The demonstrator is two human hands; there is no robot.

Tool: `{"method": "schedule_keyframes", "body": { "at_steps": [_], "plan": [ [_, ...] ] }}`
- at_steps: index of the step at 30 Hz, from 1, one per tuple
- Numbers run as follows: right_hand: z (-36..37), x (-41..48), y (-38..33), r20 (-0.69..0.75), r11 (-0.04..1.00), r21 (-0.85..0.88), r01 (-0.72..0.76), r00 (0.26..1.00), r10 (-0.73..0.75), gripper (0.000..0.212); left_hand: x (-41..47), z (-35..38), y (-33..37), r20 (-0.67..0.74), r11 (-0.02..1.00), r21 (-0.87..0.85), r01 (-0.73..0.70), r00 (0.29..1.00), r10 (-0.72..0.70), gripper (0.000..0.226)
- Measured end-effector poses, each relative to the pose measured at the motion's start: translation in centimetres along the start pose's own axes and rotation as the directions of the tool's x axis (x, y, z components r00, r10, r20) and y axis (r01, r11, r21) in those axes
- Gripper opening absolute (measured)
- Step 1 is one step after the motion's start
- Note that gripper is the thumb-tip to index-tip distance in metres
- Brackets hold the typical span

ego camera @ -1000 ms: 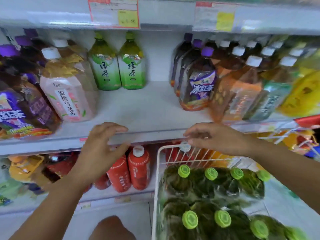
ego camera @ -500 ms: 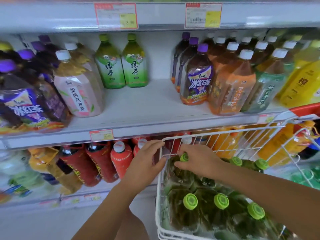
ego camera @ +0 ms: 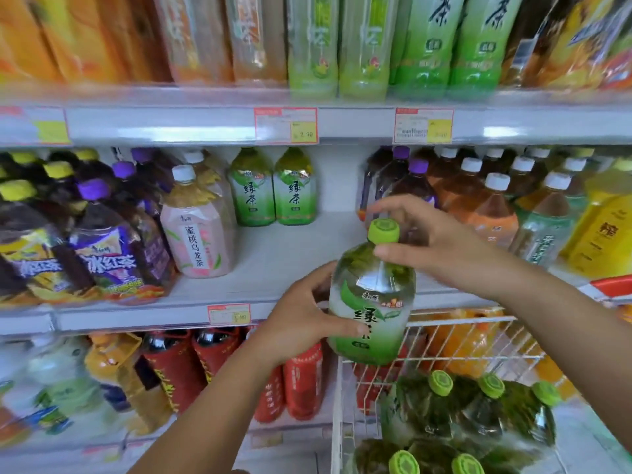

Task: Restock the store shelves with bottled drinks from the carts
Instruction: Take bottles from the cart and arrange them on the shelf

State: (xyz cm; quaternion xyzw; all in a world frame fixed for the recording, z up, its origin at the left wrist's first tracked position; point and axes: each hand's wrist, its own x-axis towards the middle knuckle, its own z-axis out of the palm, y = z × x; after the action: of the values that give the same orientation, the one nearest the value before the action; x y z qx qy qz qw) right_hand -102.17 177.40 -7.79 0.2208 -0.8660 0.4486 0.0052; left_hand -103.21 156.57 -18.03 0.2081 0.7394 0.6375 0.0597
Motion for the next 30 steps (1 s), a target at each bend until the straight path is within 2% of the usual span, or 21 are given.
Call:
{"method": "schedule_keyframes", "body": {
  "at_steps": [2,3,8,12,15,17,19,22,23,25,27,30],
  "plan": [
    [1.0,0.0,1.2,0.030,0.996,0.044,-0.082,0.996,0.080,0.080,0.6,-1.0,0.1,-0.090,0.999,0.020,-0.041,0.995,0.043,0.081],
    [1.9,0.2,1.5,0.043,0.994,0.069,-0.088,0.995,0.085,0.086,1.1,-1.6,0.0,-0.117,0.998,0.044,-0.054,0.991,0.059,0.083],
    [4.3,4.2,2.1,-0.172,0.981,0.194,-0.008,0.984,0.042,0.073,4.3,-4.1,-0.4,-0.132,0.993,0.080,-0.090,0.986,0.100,0.089],
    [4.5,8.3,2.8,-0.224,0.969,0.245,0.041,0.974,0.016,0.063,5.9,-6.0,-0.9,-0.214,0.970,0.242,-0.019,0.974,0.072,0.083],
    [4.6,11.0,3.6,-0.256,0.968,0.246,0.044,0.966,0.021,0.059,4.7,-8.9,-2.4,-0.301,0.883,0.460,0.099,0.952,0.050,0.071],
    [4.8,12.7,4.7,-0.235,0.984,0.179,0.010,0.972,0.032,0.060,2.9,-11.0,-4.1,-0.313,0.789,0.592,0.162,0.949,0.040,0.059],
    [5.0,13.8,5.8,-0.237,0.980,0.196,-0.026,0.969,0.073,0.056,1.0,-13.2,-5.9,-0.321,0.723,0.655,0.219,0.947,0.005,0.048],
    [5.0,14.8,6.8,-0.317,0.962,0.274,-0.013,0.943,0.104,0.050,-0.4,-15.1,-7.7,-0.292,0.661,0.717,0.222,0.957,-0.004,0.034],
    [5.3,15.1,7.2,-0.356,0.957,0.291,-0.009,0.927,0.117,0.054,-0.5,-15.2,-8.0,-0.295,0.654,0.725,0.215,0.955,0.013,0.026],
    [6.8,15.2,8.5,-0.430,0.954,0.296,-0.040,0.886,0.171,0.075,-0.7,-15.1,-8.6,-0.316,0.650,0.736,0.189,0.945,0.083,0.011],
    [9.0,14.7,10.5,-0.476,0.961,0.269,-0.068,0.857,0.194,0.095,-0.7,-14.8,-8.9,-0.336,0.642,0.751,0.157,0.927,0.166,0.009],
    [11.4,14.7,12.8,-0.519,0.957,0.263,-0.127,0.817,0.250,0.091,-0.7,-14.7,-9.7,-0.366,0.654,0.744,0.138,0.903,0.226,0.013]
  ]
}}
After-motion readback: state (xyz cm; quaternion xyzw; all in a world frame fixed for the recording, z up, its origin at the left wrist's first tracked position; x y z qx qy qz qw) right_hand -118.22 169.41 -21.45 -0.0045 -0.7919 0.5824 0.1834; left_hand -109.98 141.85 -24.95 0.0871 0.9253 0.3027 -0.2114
